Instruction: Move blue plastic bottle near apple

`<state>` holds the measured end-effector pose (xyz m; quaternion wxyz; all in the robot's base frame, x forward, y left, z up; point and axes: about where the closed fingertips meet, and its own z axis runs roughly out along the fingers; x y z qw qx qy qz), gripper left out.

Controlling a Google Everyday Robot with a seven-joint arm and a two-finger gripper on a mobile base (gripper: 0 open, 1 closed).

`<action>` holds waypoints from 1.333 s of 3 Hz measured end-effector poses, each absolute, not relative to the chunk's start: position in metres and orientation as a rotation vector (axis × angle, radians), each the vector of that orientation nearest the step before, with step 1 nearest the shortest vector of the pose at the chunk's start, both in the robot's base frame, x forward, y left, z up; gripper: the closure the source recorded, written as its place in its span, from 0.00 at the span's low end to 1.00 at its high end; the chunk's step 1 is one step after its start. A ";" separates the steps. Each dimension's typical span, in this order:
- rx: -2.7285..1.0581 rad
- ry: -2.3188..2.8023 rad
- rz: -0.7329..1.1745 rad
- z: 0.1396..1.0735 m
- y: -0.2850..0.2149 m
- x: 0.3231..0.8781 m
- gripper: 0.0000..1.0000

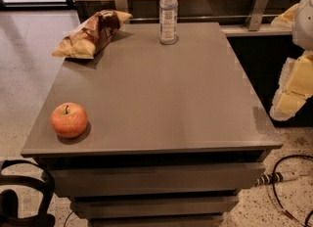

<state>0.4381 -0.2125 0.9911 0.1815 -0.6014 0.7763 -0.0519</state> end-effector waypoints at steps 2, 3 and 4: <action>-1.664 2.183 -0.173 0.996 -0.223 0.466 0.00; -1.537 2.178 -0.191 1.002 -0.236 0.499 0.00; -1.375 2.131 -0.183 1.006 -0.245 0.526 0.00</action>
Offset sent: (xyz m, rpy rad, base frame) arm 0.0730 -0.0306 0.0064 0.0096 -0.0625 -0.0462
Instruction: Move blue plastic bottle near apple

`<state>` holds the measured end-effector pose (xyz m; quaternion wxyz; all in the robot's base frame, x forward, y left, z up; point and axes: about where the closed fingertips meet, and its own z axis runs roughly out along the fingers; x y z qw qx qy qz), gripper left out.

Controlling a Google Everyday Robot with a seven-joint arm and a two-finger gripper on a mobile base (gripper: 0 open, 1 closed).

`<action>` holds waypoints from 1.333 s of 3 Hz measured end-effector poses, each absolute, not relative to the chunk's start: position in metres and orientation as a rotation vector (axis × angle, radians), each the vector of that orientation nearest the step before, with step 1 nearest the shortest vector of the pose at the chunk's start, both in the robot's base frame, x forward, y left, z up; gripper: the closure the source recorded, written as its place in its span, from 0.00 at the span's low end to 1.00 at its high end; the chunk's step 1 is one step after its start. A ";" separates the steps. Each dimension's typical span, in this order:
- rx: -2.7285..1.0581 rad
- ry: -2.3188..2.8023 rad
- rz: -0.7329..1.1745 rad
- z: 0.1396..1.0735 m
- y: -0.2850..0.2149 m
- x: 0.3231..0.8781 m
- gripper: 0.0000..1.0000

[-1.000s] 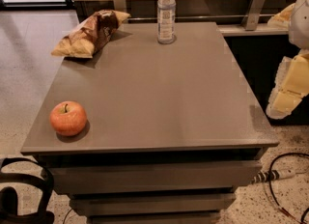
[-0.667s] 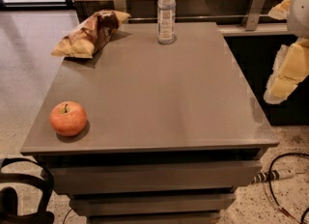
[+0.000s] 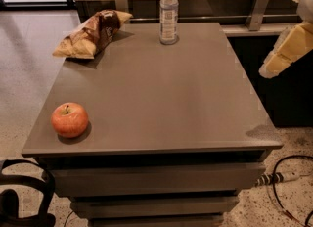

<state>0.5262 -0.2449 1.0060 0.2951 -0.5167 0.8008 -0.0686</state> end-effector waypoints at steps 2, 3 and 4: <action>-1.097 1.923 -0.019 1.014 -0.250 0.592 0.00; -1.010 1.853 0.156 1.016 -0.236 0.626 0.00; -1.010 1.853 0.156 1.016 -0.236 0.626 0.00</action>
Offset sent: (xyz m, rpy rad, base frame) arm 0.1072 -0.0057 0.0144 0.5317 -0.3002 -0.0346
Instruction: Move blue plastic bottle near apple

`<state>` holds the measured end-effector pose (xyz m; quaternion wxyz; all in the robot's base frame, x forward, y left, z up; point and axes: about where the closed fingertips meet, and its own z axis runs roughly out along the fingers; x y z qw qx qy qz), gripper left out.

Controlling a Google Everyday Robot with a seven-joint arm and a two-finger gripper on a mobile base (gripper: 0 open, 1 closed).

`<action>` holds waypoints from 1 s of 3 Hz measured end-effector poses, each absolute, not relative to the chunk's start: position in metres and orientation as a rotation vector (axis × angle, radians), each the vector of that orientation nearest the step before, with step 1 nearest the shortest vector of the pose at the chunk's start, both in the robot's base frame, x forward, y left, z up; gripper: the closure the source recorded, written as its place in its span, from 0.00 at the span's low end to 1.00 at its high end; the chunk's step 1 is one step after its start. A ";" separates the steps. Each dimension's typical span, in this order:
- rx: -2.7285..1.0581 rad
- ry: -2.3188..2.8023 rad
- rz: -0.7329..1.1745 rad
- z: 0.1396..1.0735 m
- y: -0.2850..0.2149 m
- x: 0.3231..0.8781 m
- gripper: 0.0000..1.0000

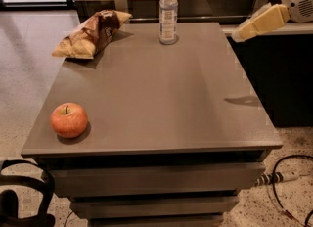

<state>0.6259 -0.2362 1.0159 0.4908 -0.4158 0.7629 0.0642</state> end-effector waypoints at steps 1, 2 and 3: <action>-1.019 1.832 0.217 0.997 -0.207 0.640 0.00; -1.017 1.802 0.283 0.976 -0.173 0.660 0.00; -0.999 1.767 0.323 0.964 -0.145 0.686 0.00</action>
Offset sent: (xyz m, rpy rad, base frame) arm 0.0581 0.0991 -0.0631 0.1495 0.0038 0.1062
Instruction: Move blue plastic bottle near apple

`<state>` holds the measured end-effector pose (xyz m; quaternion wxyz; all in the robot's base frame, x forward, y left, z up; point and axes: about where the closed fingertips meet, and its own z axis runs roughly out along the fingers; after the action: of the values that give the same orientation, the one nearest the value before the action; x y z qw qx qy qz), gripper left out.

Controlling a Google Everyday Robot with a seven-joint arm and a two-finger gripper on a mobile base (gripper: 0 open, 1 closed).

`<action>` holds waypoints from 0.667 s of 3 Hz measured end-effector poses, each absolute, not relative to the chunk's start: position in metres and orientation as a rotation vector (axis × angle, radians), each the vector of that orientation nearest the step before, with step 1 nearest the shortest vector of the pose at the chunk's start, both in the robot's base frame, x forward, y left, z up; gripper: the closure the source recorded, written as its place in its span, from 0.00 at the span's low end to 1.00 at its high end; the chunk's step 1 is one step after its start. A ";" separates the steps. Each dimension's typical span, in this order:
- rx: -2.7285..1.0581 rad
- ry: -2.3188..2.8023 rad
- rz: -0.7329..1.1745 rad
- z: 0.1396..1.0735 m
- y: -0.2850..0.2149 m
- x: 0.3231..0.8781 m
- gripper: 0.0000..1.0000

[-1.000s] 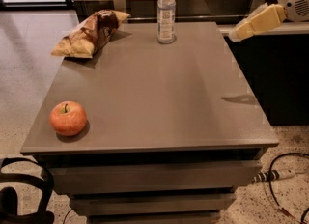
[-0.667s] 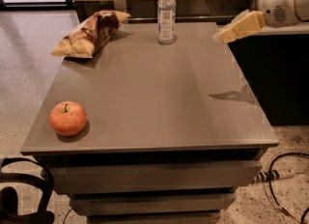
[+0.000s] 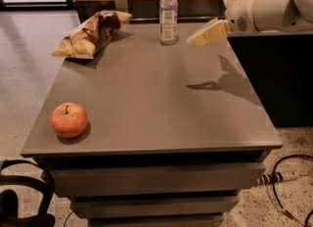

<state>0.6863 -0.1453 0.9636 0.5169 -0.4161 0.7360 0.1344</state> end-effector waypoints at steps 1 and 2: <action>-0.965 1.738 0.329 0.956 -0.132 0.721 0.00; -0.919 1.706 0.345 0.953 -0.123 0.753 0.00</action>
Offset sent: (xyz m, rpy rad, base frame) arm 0.1082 0.0251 -0.0125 0.1438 -0.0914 -0.0584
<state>0.7528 -0.1231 0.9527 0.5534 -0.3889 0.7219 0.1460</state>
